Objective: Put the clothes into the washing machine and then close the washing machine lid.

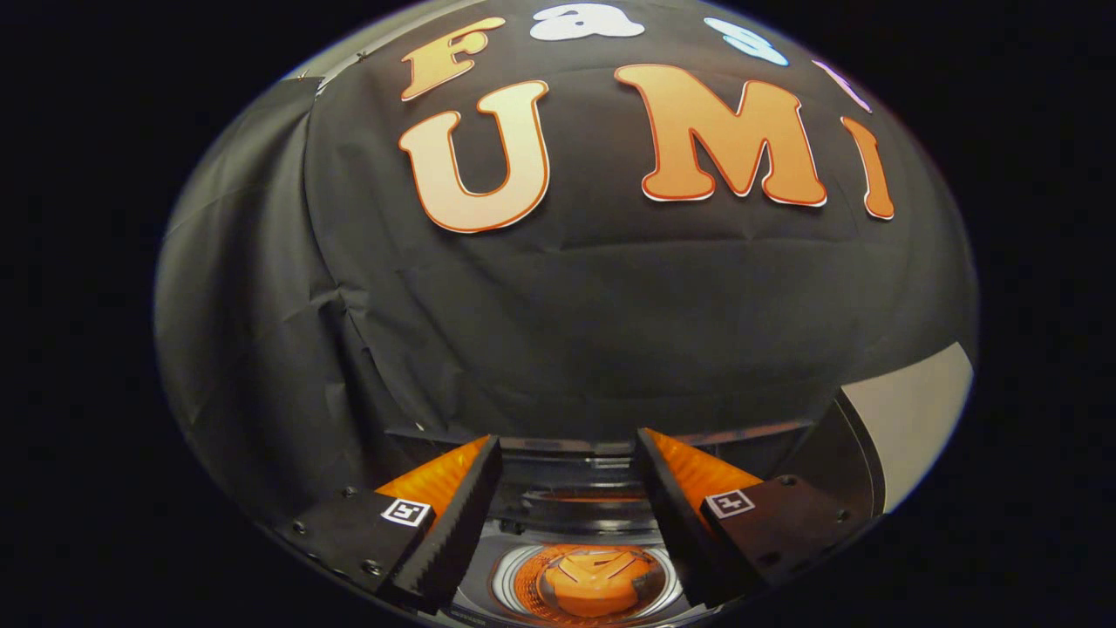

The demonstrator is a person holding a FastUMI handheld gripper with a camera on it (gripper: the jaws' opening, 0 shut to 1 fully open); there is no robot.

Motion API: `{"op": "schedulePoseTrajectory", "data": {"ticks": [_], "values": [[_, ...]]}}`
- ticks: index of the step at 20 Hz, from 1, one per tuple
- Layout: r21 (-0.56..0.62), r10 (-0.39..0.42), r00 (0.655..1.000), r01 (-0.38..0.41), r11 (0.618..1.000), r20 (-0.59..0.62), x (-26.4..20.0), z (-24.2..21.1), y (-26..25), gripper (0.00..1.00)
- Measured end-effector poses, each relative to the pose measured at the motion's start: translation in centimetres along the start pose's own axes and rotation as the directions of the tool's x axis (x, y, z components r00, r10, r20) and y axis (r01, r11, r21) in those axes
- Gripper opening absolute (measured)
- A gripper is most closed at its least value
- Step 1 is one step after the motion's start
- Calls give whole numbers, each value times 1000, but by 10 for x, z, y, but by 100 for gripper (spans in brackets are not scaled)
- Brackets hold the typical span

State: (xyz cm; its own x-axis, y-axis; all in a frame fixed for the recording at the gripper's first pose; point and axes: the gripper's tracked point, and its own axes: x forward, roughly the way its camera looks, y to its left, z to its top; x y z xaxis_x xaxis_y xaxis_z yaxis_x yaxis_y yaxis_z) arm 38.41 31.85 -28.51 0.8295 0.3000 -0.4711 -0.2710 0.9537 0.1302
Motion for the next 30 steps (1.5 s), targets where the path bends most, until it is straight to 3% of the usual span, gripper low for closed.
{"op": "schedulePoseTrajectory", "data": {"ticks": [9,30], "values": [[-8,-83,996,82,997,-36,49,-4,-11,99],[-71,-103,989,110,991,102,-25,-47,1,99]]}}
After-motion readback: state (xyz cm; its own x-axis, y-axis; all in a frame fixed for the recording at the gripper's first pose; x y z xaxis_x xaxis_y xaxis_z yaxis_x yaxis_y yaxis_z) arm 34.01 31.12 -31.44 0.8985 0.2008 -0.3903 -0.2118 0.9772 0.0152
